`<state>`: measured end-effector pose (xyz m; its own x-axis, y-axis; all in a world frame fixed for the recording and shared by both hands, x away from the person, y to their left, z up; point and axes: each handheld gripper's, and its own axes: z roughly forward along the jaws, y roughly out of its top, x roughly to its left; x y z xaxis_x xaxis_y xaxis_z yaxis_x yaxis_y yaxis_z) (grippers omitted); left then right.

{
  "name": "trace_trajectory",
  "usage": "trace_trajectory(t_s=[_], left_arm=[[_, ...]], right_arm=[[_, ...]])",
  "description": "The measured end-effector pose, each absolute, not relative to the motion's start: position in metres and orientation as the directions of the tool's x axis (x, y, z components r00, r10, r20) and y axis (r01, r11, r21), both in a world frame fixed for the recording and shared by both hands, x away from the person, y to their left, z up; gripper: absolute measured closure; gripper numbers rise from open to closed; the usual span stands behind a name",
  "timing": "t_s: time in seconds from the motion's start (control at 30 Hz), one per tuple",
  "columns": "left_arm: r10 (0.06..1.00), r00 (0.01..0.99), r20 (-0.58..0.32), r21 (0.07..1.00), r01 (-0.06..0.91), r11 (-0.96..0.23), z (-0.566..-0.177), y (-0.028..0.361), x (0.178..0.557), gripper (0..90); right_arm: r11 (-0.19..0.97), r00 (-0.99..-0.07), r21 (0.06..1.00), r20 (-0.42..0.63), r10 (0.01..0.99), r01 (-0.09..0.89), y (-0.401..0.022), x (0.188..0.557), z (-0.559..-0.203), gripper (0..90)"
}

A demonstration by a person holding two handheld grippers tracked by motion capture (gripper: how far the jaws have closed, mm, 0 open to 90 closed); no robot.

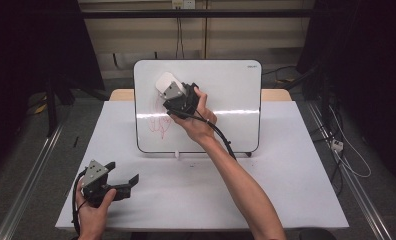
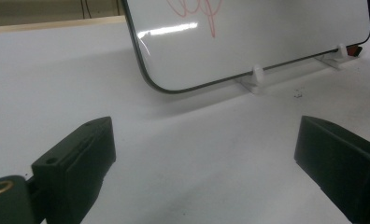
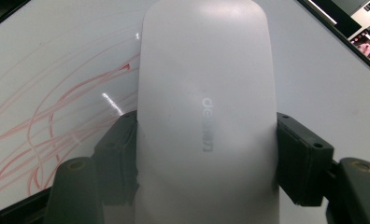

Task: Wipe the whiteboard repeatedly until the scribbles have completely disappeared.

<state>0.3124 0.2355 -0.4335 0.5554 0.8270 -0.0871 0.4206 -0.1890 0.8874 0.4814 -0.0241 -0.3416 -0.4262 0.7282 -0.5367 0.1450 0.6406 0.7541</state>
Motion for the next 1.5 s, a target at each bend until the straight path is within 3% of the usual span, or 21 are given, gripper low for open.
trace_trajectory(t_s=[0.67,1.5], left_arm=[[0.825,0.559,-0.078,0.886,0.418,-0.200,-0.434,0.233,0.313,5.4],[0.825,0.557,-0.092,0.890,0.418,-0.183,-0.433,0.236,0.312,5.4]], right_arm=[[0.729,-0.512,0.679,-0.595,0.620,0.093,0.000,0.450,-0.378,31.5],[0.621,-0.466,0.769,-0.499,0.731,0.150,-0.012,0.492,-0.331,31.3]])
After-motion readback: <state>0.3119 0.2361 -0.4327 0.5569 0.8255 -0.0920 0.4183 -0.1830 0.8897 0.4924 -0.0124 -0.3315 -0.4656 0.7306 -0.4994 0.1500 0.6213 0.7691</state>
